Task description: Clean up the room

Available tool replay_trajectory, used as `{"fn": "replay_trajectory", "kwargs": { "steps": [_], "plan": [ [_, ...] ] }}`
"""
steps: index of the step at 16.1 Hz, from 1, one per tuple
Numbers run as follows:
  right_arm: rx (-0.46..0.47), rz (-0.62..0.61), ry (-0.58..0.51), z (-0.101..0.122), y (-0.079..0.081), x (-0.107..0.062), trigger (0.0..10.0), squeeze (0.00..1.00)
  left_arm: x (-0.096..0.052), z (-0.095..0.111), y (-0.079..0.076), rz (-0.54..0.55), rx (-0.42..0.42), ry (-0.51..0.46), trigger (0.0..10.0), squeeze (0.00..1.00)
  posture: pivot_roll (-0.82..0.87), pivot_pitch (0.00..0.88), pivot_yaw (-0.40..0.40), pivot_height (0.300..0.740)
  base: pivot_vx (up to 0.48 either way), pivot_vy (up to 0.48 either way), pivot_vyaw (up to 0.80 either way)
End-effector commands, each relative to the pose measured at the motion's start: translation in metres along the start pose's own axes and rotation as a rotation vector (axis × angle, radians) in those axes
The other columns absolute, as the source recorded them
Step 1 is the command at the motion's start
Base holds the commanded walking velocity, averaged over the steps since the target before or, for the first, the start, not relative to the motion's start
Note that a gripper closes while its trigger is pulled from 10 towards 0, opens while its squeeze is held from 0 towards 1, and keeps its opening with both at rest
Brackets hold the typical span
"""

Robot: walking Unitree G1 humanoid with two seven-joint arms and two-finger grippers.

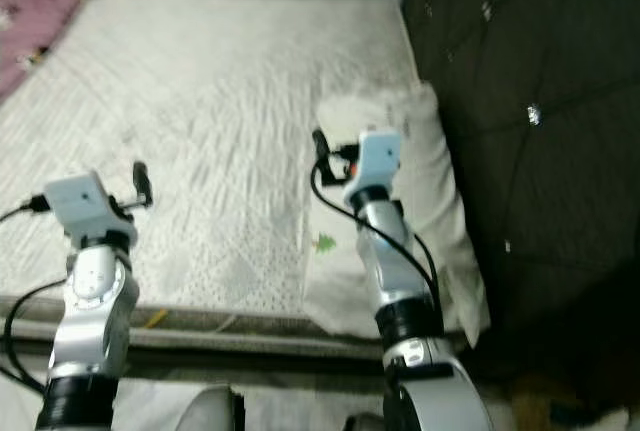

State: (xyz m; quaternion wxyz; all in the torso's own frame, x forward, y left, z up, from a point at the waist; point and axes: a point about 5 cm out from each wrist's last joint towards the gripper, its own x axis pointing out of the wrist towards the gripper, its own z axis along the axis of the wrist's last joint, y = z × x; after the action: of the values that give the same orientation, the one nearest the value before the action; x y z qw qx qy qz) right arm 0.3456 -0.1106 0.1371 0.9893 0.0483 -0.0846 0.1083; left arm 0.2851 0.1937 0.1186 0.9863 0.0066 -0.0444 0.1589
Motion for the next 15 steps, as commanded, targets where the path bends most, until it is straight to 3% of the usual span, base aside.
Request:
{"fn": "replay_trajectory", "kwargs": {
  "steps": [1, 3, 7, 10, 11, 15],
  "plan": [
    [-0.007, -0.015, 0.011, -0.001, -0.005, -0.005, 10.0, 0.0, -0.006, -0.004, 0.004, 0.018, 0.021, 0.025, 10.0, 0.0, 0.07, 0.0, 0.016, 0.74, 0.0, 0.0, 0.0],
    [-0.014, -0.025, 0.04, -0.009, -0.01, -0.017, 10.0, 0.0, -0.02, -0.007, 0.014, 0.003, 0.046, 0.029, 10.0, 0.0, 0.07, 0.0, 0.005, 0.74, 0.0, 0.0, 0.0],
    [-0.015, -0.054, 0.088, -0.02, -0.014, -0.044, 10.0, 0.0, -0.042, -0.016, 0.029, -0.011, 0.016, 0.079, 10.0, 0.0, 0.08, 0.0, -0.011, 0.74, 0.0, 0.0, 0.0],
    [-0.025, -0.069, 0.105, -0.021, -0.012, -0.039, 10.0, 0.0, -0.04, -0.016, 0.024, 0.0, 0.076, 0.137, 10.0, 0.0, 0.09, 0.0, -0.014, 0.74, 0.0, 0.0, 0.0],
    [-0.025, -0.074, 0.109, -0.02, -0.012, -0.036, 10.0, 0.0, -0.039, -0.011, 0.016, -0.099, 0.048, 0.096, 10.0, 0.0, 0.08, 0.0, -0.009, 0.74, 0.0, 0.0, 0.0],
    [-0.023, -0.088, 0.124, -0.018, -0.014, -0.037, 10.0, 0.0, -0.04, -0.008, 0.006, -0.118, 0.013, 0.09, 10.0, 0.0, 0.08, 0.0, -0.006, 0.74, 0.0, 0.0, -0.6]
  ]
}}
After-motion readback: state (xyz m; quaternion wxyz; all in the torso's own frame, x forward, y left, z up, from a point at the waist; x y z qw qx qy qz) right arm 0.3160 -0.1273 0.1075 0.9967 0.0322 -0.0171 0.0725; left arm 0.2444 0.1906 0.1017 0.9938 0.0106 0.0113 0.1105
